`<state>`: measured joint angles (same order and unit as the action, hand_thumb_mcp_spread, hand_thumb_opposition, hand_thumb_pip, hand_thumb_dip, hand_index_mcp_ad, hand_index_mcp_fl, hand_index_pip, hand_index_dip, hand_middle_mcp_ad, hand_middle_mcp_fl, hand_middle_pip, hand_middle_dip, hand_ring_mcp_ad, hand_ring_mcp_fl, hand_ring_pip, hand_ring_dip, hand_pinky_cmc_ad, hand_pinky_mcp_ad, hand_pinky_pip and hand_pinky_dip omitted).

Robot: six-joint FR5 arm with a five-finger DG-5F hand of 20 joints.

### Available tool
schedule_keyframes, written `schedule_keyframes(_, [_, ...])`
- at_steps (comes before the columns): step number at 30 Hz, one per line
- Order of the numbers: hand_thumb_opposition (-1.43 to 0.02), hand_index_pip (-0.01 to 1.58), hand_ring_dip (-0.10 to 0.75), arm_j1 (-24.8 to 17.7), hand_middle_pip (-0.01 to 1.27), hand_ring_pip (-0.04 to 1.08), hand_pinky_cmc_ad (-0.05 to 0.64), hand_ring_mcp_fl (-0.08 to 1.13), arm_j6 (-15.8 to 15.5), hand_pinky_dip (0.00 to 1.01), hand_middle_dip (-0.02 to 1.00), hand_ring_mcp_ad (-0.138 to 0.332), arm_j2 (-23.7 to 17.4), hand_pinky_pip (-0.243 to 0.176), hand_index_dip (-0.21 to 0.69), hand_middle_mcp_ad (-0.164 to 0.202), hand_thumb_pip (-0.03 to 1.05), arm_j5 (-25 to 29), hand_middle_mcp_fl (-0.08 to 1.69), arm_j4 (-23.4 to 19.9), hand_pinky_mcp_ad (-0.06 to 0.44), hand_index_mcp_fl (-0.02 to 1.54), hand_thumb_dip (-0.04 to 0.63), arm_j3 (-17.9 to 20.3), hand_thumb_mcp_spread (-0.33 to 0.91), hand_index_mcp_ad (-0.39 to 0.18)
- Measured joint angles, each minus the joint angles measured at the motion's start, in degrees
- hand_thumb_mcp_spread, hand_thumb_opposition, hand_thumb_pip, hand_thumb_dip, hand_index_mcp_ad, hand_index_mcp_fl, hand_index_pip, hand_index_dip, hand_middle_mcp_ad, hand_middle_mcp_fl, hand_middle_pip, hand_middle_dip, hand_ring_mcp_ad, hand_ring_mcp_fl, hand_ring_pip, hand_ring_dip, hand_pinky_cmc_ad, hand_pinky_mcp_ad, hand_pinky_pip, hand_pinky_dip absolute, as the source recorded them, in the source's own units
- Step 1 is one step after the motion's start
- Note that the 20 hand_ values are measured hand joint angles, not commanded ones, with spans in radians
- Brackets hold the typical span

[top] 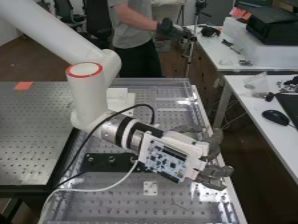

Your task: Grab the chopstick and place it in the clear container

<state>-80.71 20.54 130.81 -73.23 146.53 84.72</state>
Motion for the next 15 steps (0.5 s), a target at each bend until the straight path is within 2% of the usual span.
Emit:
schedule_keyframes(6, [-0.93, 0.13, 0.332, 0.06, 0.19, 0.11, 0.396, 0.46, 0.35, 0.19, 0.65, 0.119, 0.13, -0.019, 0.342, 0.075, 0.40, -0.15, 1.01, 0.27, 0.152, 1.02, 0.267, -0.23, 0.65, -0.232])
schedule_keyframes(8, [-0.91, 0.12, 0.332, 0.07, 0.18, 0.11, 0.393, 0.44, 0.49, 0.19, 0.65, 0.117, 0.22, -0.019, 0.342, 0.075, 0.40, -0.08, 0.99, 0.37, 0.138, 1.00, 0.265, -0.24, 0.64, -0.227])
schedule_keyframes(15, [-0.90, 0.08, 0.332, 0.19, 0.18, 0.11, 0.387, 0.44, 0.44, 0.19, 0.65, 0.115, 0.28, -0.019, 0.346, 0.077, 0.40, -0.04, 0.98, 0.51, 0.138, 1.00, 0.262, -0.20, 0.62, -0.222])
